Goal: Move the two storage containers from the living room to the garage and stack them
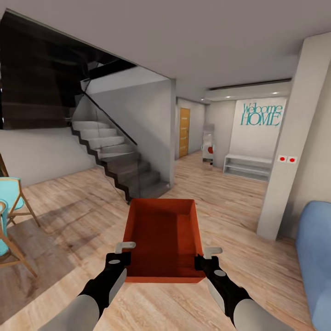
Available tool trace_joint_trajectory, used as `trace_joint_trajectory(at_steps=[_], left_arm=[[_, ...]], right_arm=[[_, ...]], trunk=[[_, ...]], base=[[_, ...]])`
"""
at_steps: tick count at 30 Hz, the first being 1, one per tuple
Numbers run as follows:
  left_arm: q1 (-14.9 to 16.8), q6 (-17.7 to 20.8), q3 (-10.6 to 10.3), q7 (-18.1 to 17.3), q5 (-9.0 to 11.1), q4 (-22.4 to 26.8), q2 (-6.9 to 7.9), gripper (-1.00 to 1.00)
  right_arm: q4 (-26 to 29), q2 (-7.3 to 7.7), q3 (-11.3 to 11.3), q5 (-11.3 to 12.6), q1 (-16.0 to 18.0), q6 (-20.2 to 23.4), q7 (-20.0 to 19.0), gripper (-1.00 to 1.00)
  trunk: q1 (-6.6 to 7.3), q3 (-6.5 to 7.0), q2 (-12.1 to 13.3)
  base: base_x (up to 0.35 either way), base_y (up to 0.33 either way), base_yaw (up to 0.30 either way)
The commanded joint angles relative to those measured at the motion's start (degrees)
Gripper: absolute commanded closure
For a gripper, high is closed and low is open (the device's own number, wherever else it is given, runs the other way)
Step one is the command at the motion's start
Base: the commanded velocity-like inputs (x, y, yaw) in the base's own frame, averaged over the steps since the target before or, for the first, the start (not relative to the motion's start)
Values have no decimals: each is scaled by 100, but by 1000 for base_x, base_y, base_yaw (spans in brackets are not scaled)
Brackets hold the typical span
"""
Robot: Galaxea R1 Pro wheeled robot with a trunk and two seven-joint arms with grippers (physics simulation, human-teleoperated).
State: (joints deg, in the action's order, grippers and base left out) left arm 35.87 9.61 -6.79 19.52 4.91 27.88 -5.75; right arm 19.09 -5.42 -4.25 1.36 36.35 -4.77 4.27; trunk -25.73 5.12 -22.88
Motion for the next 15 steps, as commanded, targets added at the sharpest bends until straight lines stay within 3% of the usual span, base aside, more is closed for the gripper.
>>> trace_joint_trajectory(at_steps=[1,7,15], left_arm=[[3,38,42,63,524,7,12,100],[1,39,32,61,520,7,8,100],[0,39,31,61,522,7,10,100]], right_arm=[[16,13,68,-18,3,-16,47,100],[15,19,68,-14,3,36,48,100],[9,15,63,-30,3,20,39,100]], trunk=[[-6,-1,-4],[-6,-1,-4],[-6,18,-4]], base=[[332,0,0],[332,0,-35],[332,0,-250]])
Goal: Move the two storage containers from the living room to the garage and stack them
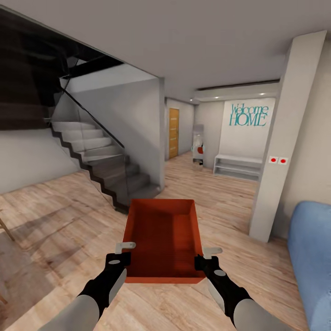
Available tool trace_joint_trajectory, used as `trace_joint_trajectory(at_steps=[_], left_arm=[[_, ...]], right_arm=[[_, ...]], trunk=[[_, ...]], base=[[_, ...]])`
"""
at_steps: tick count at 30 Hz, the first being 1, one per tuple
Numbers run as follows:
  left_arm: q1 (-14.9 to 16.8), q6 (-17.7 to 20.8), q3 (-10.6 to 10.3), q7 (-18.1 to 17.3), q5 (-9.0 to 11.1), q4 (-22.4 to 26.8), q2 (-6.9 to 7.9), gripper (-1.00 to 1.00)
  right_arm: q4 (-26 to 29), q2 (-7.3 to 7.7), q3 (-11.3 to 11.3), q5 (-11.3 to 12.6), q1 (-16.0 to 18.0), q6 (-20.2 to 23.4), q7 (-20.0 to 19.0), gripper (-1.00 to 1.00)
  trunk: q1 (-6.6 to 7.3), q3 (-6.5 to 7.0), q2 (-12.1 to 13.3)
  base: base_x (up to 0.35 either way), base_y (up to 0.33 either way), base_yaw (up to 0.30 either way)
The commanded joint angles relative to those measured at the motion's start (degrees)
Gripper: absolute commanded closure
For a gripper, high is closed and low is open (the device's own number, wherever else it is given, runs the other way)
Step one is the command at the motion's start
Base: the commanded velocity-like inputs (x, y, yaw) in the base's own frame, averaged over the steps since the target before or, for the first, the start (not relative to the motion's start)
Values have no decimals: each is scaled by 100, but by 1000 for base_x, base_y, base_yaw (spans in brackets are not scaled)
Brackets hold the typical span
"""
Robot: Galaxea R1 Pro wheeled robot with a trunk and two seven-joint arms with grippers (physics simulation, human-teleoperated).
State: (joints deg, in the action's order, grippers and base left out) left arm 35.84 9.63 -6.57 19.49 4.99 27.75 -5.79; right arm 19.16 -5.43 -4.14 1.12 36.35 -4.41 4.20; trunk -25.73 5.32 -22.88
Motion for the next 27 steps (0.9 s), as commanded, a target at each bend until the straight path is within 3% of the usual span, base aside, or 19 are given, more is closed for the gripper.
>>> trace_joint_trajectory(at_steps=[1,17,27], left_arm=[[6,37,8,64,513,20,15,100],[6,39,12,64,521,20,16,100],[4,39,15,64,528,11,59,100]], right_arm=[[1,15,53,-4,4,-16,46,100],[-26,15,54,10,4,-23,46,100],[-41,16,54,11,4,-35,62,100]], trunk=[[-6,1,-4],[-6,37,-4],[-6,39,-4]], base=[[332,0,-279],[332,0,-278],[332,0,-28]])
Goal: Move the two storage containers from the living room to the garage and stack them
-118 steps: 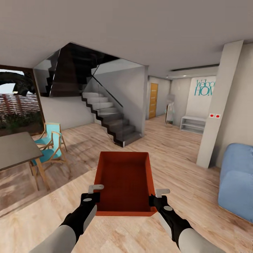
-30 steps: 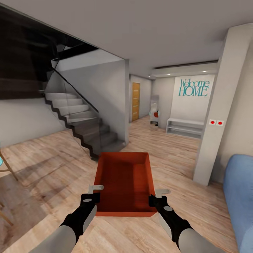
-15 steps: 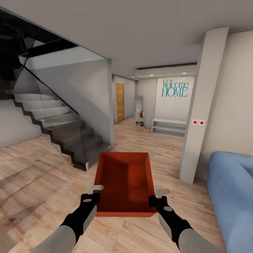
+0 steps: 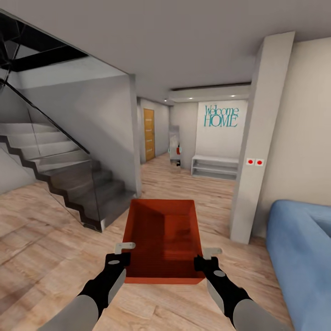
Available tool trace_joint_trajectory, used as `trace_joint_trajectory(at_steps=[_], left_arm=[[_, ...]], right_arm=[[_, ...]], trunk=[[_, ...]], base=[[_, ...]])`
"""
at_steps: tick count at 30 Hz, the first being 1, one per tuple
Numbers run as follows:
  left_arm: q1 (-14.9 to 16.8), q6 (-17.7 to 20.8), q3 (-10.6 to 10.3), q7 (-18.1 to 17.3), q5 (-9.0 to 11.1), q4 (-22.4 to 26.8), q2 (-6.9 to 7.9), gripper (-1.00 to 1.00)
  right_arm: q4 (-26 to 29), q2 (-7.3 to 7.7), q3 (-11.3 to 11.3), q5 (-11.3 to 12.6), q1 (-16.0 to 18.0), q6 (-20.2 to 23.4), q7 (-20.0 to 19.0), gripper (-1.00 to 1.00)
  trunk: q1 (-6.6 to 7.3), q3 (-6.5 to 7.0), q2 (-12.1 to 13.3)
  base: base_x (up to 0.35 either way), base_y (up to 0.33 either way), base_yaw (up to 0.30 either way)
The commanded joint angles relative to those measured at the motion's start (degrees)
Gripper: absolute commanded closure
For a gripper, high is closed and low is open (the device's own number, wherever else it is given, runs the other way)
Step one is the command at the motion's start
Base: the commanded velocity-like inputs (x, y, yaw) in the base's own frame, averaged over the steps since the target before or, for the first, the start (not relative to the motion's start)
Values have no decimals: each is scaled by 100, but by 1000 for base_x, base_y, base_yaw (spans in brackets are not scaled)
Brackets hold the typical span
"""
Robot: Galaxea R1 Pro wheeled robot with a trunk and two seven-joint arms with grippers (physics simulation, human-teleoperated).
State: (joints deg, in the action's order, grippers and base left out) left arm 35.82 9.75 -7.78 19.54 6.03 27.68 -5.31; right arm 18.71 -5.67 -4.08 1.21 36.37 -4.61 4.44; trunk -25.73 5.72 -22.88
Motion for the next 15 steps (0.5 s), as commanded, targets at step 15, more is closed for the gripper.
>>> trace_joint_trajectory(at_steps=[15], left_arm=[[6,26,154,59,417,-172,29,100]], right_arm=[[2,48,49,4,2,-31,39,100]], trunk=[[-6,-1,-4]], base=[[332,0,0]])
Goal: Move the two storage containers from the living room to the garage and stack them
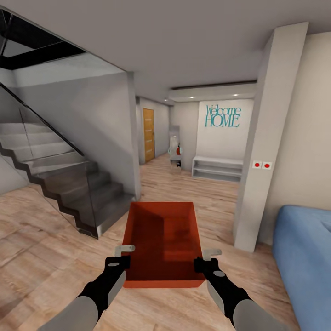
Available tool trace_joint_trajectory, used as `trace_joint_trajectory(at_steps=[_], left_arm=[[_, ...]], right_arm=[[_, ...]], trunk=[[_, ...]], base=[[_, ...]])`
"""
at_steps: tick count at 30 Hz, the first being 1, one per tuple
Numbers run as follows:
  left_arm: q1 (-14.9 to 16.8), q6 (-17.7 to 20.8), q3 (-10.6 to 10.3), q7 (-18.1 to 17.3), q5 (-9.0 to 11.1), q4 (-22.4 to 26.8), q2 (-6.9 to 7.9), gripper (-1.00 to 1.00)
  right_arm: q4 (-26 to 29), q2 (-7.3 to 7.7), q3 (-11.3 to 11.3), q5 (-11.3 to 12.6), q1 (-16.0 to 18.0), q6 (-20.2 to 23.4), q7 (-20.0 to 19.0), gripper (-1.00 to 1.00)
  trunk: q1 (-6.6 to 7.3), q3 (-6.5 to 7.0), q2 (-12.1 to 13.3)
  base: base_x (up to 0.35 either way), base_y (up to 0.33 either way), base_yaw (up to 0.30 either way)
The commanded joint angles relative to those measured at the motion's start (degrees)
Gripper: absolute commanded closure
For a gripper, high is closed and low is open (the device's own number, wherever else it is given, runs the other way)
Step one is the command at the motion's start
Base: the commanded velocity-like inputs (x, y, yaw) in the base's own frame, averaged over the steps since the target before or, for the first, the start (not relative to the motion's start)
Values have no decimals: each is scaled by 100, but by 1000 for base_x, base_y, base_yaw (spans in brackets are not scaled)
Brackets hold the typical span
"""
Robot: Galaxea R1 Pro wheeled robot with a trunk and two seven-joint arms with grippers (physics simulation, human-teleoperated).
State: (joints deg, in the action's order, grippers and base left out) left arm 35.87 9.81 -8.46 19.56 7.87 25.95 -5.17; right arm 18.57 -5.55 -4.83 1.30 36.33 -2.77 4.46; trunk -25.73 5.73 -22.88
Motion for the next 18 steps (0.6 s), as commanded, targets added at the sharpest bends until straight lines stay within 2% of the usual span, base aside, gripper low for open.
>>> trace_joint_trajectory(at_steps=[1,18], left_arm=[[2,21,222,56,232,0,16,100],[-1,21,222,56,233,-3,14,100]], right_arm=[[15,36,124,-6,6,-216,37,100],[10,22,123,-7,6,-207,45,100]], trunk=[[-5,-2,-4],[-5,-2,-4]], base=[[332,0,0],[332,0,0]])
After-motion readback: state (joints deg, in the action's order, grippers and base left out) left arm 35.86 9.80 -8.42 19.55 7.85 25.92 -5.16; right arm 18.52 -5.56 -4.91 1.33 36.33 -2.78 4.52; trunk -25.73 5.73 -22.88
